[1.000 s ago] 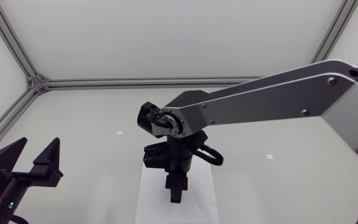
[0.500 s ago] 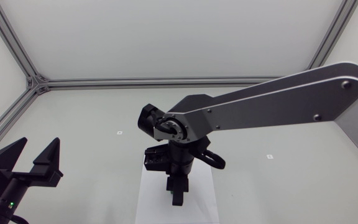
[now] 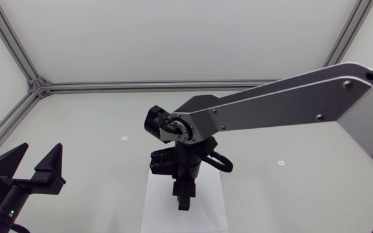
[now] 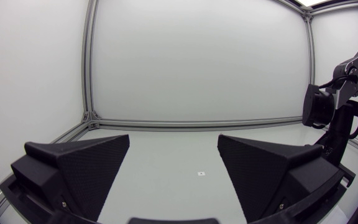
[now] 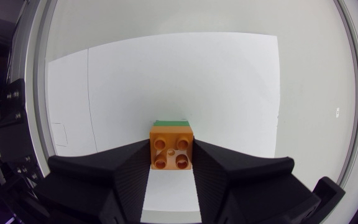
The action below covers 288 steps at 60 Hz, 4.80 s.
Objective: Pick up the orange 2x2 brick with the right arm and stack it on top of the green 2x2 brick in the center
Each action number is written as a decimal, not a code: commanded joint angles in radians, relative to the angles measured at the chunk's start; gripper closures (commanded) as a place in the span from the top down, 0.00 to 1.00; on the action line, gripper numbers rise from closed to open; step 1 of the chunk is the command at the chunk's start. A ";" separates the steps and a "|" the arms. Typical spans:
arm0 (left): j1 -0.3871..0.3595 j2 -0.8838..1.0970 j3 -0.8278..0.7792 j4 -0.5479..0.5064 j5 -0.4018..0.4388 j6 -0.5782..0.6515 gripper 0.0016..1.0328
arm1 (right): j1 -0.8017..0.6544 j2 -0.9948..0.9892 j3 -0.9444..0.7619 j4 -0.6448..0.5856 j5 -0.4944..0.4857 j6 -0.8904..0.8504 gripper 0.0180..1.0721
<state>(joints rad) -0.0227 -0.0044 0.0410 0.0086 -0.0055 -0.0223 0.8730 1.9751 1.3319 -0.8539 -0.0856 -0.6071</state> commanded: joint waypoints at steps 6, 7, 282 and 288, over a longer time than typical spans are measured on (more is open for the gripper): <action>0.003 -0.008 -0.041 -0.015 0.004 0.013 0.96 | 0.009 0.076 -0.105 0.052 0.023 -0.011 0.05; 0.003 -0.008 -0.041 -0.015 0.004 0.013 0.96 | 0.017 0.071 -0.109 0.053 0.023 -0.011 0.05; 0.003 -0.008 -0.041 -0.015 0.004 0.013 0.96 | 0.007 0.053 0.015 -0.004 0.035 -0.031 0.41; 0.003 -0.008 -0.041 -0.013 0.004 0.013 0.96 | 0.007 0.053 0.018 0.000 0.037 -0.031 0.41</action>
<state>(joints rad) -0.0227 -0.0044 0.0410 0.0090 -0.0059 -0.0223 0.8825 2.0014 1.3315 -0.8597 -0.0483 -0.6434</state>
